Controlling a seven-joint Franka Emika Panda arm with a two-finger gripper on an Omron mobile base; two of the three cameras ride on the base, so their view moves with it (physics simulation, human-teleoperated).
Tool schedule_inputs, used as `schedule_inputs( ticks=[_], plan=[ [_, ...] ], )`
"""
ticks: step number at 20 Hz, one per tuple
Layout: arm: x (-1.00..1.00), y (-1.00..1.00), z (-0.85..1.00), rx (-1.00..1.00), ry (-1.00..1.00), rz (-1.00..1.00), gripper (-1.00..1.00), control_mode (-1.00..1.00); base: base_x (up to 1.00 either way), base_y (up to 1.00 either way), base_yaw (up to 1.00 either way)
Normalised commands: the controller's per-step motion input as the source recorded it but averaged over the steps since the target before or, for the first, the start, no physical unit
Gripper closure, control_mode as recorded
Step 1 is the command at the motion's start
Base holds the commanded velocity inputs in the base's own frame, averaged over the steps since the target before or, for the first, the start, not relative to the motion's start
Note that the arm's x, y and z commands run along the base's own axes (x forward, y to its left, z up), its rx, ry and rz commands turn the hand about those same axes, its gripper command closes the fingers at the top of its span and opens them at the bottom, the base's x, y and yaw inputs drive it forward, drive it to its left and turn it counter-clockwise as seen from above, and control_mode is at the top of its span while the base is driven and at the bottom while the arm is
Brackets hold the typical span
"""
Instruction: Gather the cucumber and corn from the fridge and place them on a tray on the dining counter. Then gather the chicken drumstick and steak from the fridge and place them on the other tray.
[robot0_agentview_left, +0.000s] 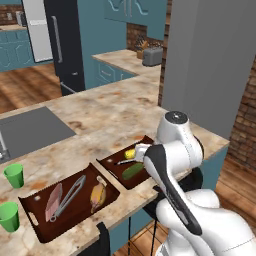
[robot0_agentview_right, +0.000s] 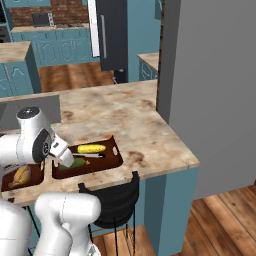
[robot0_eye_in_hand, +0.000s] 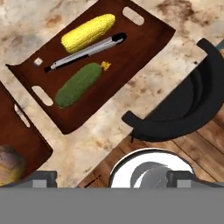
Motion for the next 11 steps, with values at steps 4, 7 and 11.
schedule_inputs(
  ticks=[4, 7, 11],
  plan=[
    [-1.00, 0.00, 0.00, -0.14, -0.20, 0.34, -1.00, -1.00, 0.00, 0.00, 0.00],
    [-1.00, -0.10, 0.08, -0.13, -0.14, 0.34, -1.00, -1.00, 0.00, 0.00, 0.00],
    [-1.00, -0.05, 0.00, -0.07, -0.21, 0.29, -1.00, -1.00, 0.00, 0.00, 0.00]
  ],
)
